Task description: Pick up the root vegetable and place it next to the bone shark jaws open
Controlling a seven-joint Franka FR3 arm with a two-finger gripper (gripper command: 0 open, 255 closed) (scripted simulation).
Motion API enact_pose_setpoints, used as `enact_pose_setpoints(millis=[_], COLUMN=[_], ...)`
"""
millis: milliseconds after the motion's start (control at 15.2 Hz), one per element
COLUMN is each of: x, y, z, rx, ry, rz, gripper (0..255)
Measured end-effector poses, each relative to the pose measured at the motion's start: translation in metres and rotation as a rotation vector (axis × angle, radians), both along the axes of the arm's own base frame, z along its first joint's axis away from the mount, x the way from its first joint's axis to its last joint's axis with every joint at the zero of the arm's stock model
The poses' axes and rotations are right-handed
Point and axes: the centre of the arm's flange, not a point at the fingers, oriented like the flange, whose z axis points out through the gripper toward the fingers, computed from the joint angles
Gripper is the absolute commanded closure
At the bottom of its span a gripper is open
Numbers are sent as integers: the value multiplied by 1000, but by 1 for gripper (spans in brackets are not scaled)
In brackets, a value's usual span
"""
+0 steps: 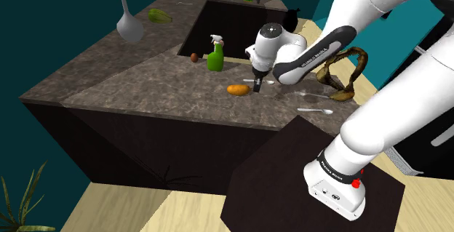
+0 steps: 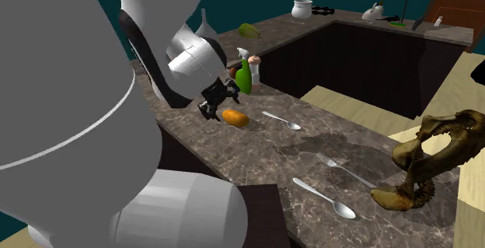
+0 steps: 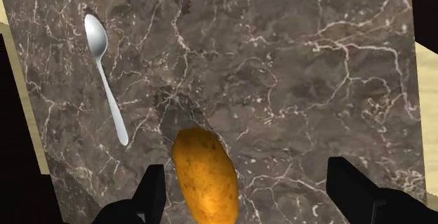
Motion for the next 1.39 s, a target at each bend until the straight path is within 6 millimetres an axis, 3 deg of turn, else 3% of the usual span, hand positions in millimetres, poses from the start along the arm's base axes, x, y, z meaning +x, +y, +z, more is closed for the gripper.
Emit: enact_pose_setpoints(millis=[594, 1122, 1386], x=[62, 81, 83], y=[-18, -38, -40], z=[-95, -137, -141], rx=[-125, -146, -146], ry=[-32, -37, -37], rz=[204, 238, 239], gripper=[0, 0, 0])
